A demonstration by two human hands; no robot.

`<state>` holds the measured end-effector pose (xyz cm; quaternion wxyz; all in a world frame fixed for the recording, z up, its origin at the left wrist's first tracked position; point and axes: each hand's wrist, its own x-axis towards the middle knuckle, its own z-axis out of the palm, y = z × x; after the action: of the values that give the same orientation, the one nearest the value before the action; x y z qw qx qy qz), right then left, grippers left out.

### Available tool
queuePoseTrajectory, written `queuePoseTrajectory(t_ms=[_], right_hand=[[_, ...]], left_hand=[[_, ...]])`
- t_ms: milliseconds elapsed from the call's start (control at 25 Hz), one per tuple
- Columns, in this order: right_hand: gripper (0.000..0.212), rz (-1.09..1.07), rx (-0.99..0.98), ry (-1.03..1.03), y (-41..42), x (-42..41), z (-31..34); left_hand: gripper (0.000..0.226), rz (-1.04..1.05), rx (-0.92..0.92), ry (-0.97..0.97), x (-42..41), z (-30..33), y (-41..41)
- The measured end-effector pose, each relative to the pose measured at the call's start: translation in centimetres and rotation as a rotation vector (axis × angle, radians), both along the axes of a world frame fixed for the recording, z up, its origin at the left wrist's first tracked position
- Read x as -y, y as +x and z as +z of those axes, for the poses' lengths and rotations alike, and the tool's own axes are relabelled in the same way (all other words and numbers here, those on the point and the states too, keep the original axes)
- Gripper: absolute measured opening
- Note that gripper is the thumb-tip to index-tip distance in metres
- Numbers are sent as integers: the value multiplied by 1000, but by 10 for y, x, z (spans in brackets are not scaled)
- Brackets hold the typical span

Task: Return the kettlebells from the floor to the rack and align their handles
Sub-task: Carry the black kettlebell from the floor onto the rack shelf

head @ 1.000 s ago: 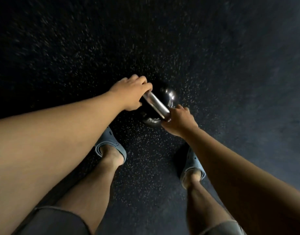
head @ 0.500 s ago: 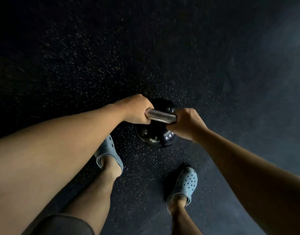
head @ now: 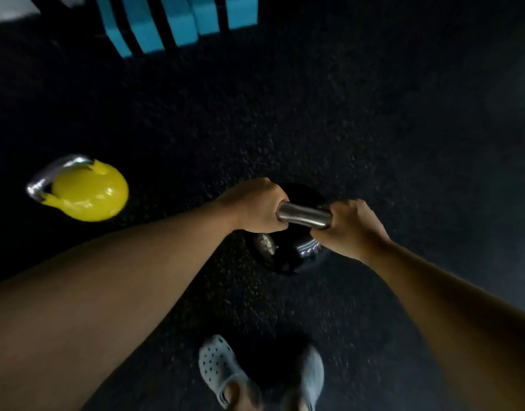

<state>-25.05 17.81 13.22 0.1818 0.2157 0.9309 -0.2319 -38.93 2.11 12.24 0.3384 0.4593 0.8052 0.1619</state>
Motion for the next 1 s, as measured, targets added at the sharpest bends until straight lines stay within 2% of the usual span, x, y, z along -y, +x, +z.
queuePoseTrajectory(t_ms=[320, 560, 640, 760, 1000], right_hand=[[8, 272, -146, 22, -269, -22, 59], [11, 396, -281, 43, -455, -19, 102], [14, 452, -326, 53, -520, -9, 112], [22, 497, -378, 62, -616, 12, 121], [20, 512, -446, 59, -779, 59, 125]], left_hand=[[13, 248, -176, -19, 9, 66, -223], [15, 398, -253, 21, 22, 107, -382], [6, 486, -322, 67, 36, 109, -435], [13, 591, -365, 122, 57, 117, -515], [14, 763, -468, 116, 97, 136, -655]])
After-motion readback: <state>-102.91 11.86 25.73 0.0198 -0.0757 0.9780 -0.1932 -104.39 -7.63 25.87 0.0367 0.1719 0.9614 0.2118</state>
